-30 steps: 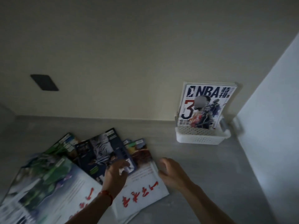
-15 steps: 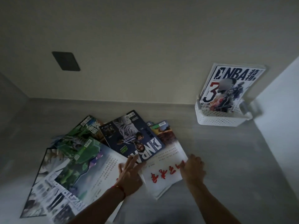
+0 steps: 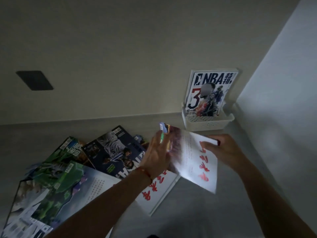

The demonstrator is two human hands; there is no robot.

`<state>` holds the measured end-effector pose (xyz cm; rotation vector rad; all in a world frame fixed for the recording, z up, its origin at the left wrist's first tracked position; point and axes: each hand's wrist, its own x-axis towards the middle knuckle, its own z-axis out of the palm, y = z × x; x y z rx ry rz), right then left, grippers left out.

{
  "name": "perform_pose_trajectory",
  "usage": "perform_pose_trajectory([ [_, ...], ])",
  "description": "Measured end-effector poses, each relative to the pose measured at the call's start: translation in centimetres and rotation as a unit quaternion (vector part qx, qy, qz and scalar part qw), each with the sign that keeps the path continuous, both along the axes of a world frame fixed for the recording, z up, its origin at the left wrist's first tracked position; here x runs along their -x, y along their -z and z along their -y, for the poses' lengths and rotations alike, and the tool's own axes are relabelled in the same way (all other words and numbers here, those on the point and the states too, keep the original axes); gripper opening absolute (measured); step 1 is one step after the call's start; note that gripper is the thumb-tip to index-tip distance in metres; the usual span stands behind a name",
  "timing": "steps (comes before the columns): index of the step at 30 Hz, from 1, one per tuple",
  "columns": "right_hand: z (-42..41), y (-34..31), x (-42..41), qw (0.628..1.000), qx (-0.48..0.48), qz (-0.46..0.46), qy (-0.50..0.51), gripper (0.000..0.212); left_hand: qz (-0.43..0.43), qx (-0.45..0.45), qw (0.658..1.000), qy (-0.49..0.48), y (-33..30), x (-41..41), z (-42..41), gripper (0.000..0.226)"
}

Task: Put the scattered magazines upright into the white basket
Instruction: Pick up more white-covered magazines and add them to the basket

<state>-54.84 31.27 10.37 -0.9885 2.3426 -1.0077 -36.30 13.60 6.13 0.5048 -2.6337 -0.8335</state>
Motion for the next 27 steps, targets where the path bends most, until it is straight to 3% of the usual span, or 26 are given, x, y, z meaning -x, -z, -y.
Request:
perform_pose_trajectory([
  [3,0.3,-3.4,1.2,0.998,0.045,-0.025,-0.026,0.017,-0.061,0.080,0.994,0.042,-3.4,5.2,-2.3,0.069],
  [5,0.4,-5.1,2.0,0.996,0.086,-0.026,-0.027,0.020,-0.056,0.106,0.991,0.055,-4.7,7.5,-2.9,0.061],
  [7,0.1,-5.8,3.3,0.994,0.111,-0.010,-0.014,0.018,-0.059,0.047,0.996,0.054,-5.6,9.0,-2.7,0.041],
  [10,-1.4,-5.3,5.5,0.989,0.144,-0.029,0.034,0.029,-0.078,-0.070,0.994,-0.026,-6.2,10.1,-2.2,0.031],
  [13,-3.8,-4.1,7.1,0.952,0.259,-0.026,0.164,0.025,-0.105,-0.191,0.972,-0.093,-6.5,10.8,-1.9,0.015],
  [15,-4.6,-2.9,8.4,0.932,0.320,0.091,0.146,0.029,-0.138,-0.252,0.952,-0.106,-6.8,11.3,-1.7,0.016],
  [17,-4.6,-1.0,9.6,0.947,0.243,0.199,0.065,0.041,-0.173,-0.288,0.937,-0.099,-7.2,12.2,-1.7,0.021],
  [20,-4.0,0.3,12.3,0.985,0.144,0.096,0.017,0.041,-0.188,-0.323,0.924,-0.079,-8.1,14.3,-1.8,0.024],
  [23,-2.6,-1.2,16.1,0.987,0.150,-0.002,0.067,0.028,-0.212,-0.320,0.919,-0.089,-9.5,17.1,-1.1,0.027],
  [27,0.4,-3.5,21.5,0.978,0.140,-0.081,0.131,0.029,-0.195,-0.262,0.932,-0.156,-10.5,21.1,1.1,0.024],
])
